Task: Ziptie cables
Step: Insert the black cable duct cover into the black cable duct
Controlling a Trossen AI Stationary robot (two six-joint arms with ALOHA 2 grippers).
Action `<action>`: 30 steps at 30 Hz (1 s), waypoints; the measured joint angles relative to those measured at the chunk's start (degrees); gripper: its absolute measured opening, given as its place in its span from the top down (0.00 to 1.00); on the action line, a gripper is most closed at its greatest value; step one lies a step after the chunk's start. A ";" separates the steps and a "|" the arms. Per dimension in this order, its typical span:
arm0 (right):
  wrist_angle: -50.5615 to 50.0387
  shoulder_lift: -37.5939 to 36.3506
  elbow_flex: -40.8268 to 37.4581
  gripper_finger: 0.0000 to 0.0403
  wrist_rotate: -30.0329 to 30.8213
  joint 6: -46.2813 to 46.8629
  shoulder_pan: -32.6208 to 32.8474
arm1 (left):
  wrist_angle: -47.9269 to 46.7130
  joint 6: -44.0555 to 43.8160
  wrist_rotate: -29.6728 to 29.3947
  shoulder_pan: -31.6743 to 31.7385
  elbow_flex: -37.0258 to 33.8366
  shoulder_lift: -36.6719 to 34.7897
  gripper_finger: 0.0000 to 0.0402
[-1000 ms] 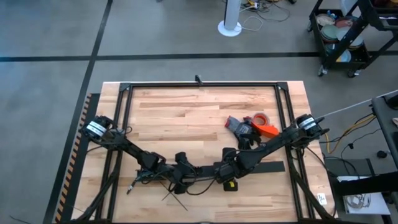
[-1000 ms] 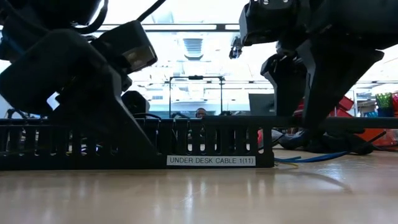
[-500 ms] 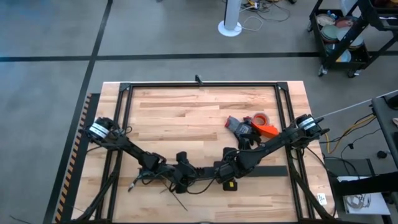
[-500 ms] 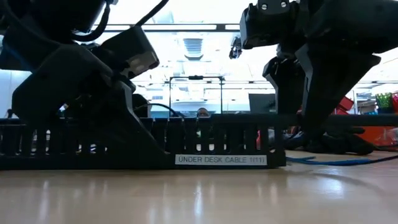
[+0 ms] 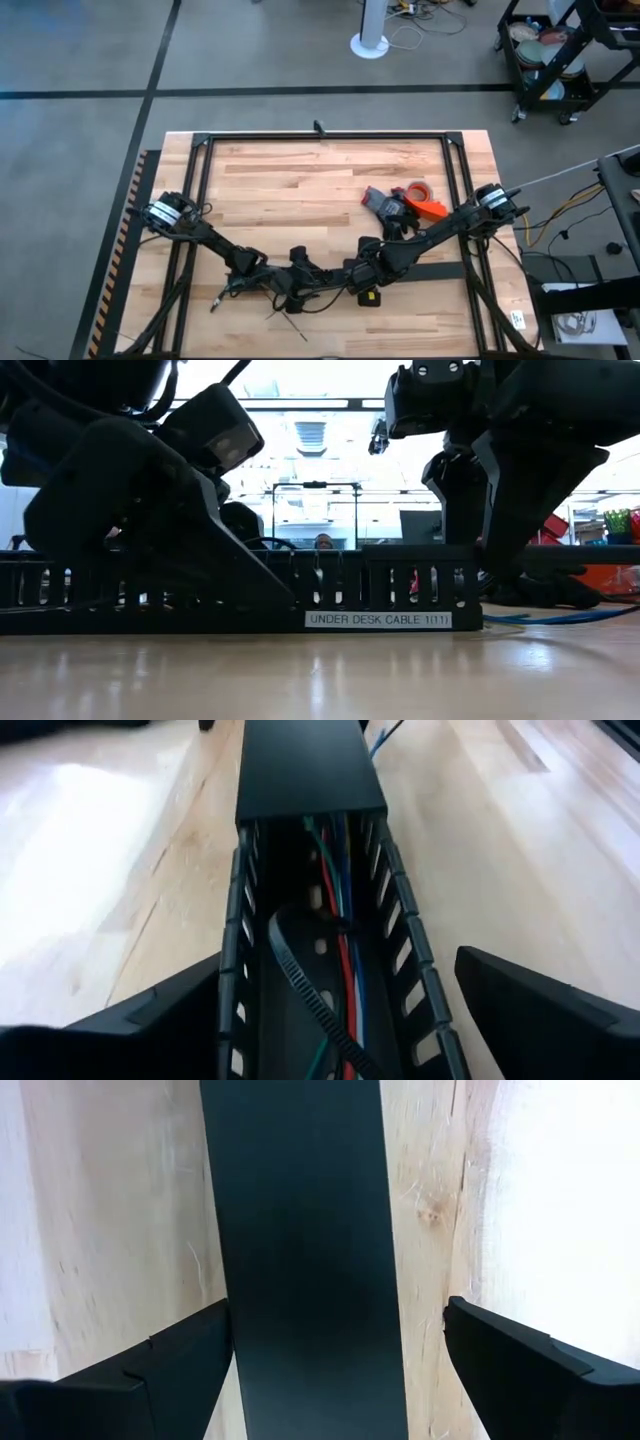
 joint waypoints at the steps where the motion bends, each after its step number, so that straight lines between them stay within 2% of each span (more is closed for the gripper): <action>1: 0.03 0.00 0.00 0.18 0.00 -0.01 0.00 | 0.72 0.26 -0.44 0.19 0.00 0.36 0.12; 5: 0.27 0.00 0.00 0.18 0.17 -0.02 -0.02 | 6.29 1.77 -2.16 0.24 0.07 2.05 0.13; 8: 0.66 0.00 0.00 0.18 0.15 0.00 -0.02 | 6.63 2.45 -3.72 0.45 0.07 2.06 0.13; 15: 1.52 0.00 0.00 0.18 0.04 -0.02 -0.02 | -6.44 -1.34 -3.89 0.53 0.07 -4.54 0.14; 22: 1.43 -0.42 0.59 0.18 0.70 -0.04 0.47 | -15.76 -1.63 -4.06 -0.82 0.07 -16.60 0.14; 26: 1.00 -2.99 0.76 0.19 3.19 0.21 2.01 | -11.58 3.15 -8.88 -1.79 0.07 -23.54 0.14; 30: 0.96 -6.08 0.58 0.21 5.71 0.94 3.53 | -2.21 7.28 -7.54 -1.84 0.11 -26.24 0.14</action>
